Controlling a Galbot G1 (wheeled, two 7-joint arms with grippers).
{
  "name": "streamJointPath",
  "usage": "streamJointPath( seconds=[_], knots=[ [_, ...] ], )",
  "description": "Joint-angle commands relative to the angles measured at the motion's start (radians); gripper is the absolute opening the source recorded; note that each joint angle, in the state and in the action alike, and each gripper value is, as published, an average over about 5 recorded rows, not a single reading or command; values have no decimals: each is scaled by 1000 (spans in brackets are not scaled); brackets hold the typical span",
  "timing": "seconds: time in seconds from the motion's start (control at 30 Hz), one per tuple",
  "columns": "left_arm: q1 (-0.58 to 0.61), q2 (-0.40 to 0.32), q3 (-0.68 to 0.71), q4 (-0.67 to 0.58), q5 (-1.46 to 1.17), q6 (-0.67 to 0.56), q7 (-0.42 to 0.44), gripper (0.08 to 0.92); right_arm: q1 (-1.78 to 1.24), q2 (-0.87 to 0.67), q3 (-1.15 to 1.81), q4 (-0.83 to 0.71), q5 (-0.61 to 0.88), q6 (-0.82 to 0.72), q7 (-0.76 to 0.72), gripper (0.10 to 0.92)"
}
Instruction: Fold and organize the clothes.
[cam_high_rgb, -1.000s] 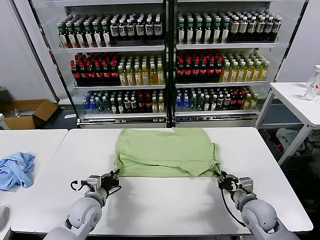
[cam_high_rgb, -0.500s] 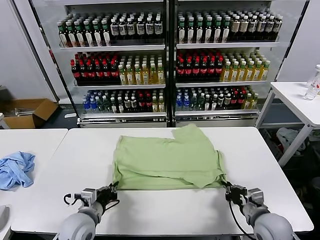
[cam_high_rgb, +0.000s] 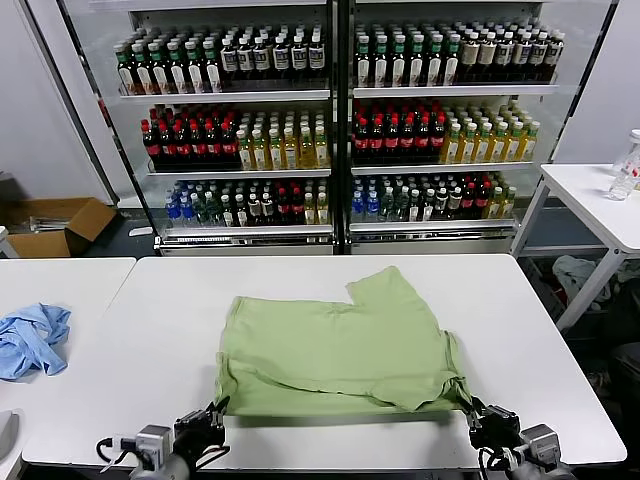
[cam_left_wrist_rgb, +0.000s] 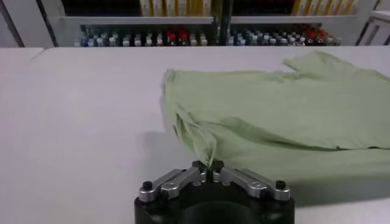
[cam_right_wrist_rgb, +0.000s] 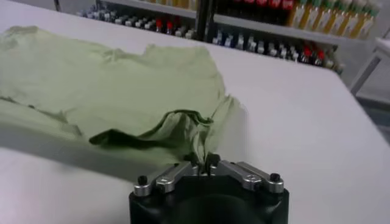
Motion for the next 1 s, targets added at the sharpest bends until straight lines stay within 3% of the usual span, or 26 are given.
streamJointPath(
  seconds=[0.03, 0.2, 0.33, 0.53, 0.73, 1.0],
  knots=[
    [30, 45, -108, -142, -56, -16, -16, 215, 46, -20, 59, 106, 95, 11, 49, 404],
    [-172, 112, -93, -2, -182, -30, -31, 354, 328, -55, -52, -38, 201, -17, 104, 543],
    [-415, 130, 42, 183, -208, -27, -40, 475, 668, -58, -263, -248, 244, -59, 141, 664],
    [-736, 95, 279, 474, -234, -10, -75, 648, 1039, 12, -521, -607, 268, -66, 152, 805],
    [-933, 52, 407, 689, -242, -14, -78, 798, 1228, 100, -675, -851, 263, -66, 126, 822],
    [-1053, 11, 502, 877, -185, -14, -77, 822, 1354, 217, -763, -1088, 235, -66, 80, 823]
  ],
)
